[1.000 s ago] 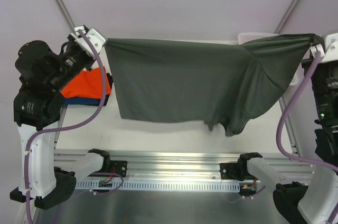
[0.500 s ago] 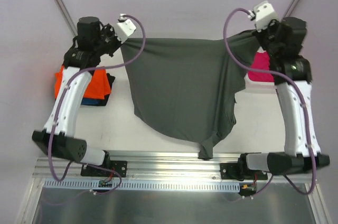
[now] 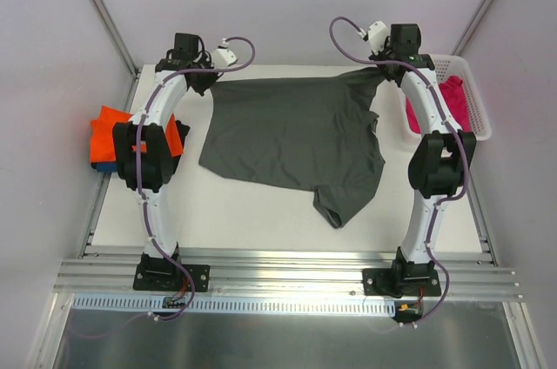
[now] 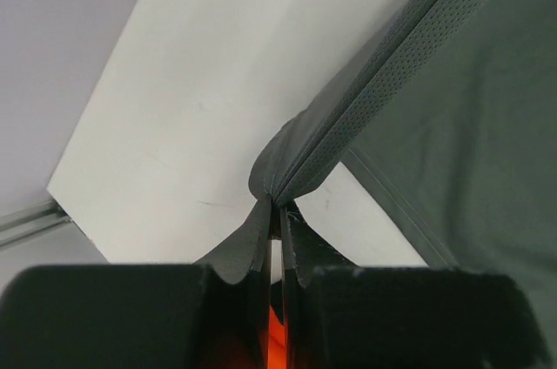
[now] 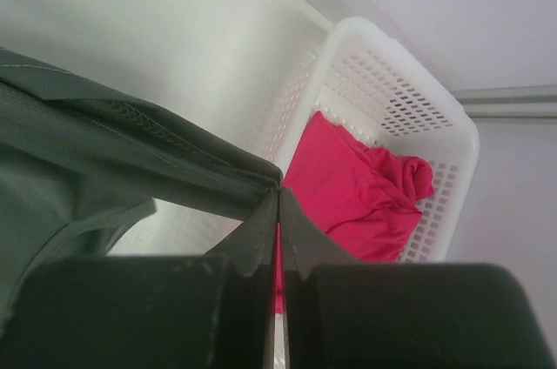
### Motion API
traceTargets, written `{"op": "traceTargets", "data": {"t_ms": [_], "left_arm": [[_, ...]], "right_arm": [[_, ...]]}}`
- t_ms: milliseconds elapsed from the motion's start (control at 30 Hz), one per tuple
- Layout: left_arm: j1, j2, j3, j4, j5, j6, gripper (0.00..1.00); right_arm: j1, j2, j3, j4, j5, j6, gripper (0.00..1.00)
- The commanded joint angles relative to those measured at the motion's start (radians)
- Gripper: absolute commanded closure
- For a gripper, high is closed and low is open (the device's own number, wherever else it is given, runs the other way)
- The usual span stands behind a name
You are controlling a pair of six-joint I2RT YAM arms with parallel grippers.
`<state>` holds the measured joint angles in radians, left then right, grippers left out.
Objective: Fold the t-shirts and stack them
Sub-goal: Flatten the tshirt out
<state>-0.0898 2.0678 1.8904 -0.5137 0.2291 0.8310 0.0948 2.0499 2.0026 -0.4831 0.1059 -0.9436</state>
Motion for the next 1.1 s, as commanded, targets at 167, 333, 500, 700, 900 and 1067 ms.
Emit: {"op": "traceTargets", "data": {"t_ms": [167,333,500,700,900,1067], "left_arm": [[0.03,-0.002,0.082,0.021,-0.008,0.025,1.0],[0.03,0.011,0.082,0.024,-0.017,0.008,1.0],[0.03,0.028,0.085,0.023,-0.019,-0.001,1.0],[0.028,0.031,0.062,0.023,-0.033,0.011,1.0],[0.024,0.061,0.107,0.023,-0.037,-0.027,1.0],[0.022,-0.067,0.098,0.023,0.024,-0.215,1.0]], "right_arm": [[0.013,-0.048,0.03,0.046,0.064,-0.023,0.99],[0.005,-0.037,0.016,0.055,0.072,-0.038,0.99],[0.013,-0.014,0.038,0.029,0.061,-0.021,0.99],[0.026,-0.04,-0.034,0.026,0.089,-0.066,0.99],[0.029,0.021,0.071,0.029,0.101,-0.078,0.99],[0.0,-0.067,0.153,-0.119,-0.015,0.298,0.99]]}}
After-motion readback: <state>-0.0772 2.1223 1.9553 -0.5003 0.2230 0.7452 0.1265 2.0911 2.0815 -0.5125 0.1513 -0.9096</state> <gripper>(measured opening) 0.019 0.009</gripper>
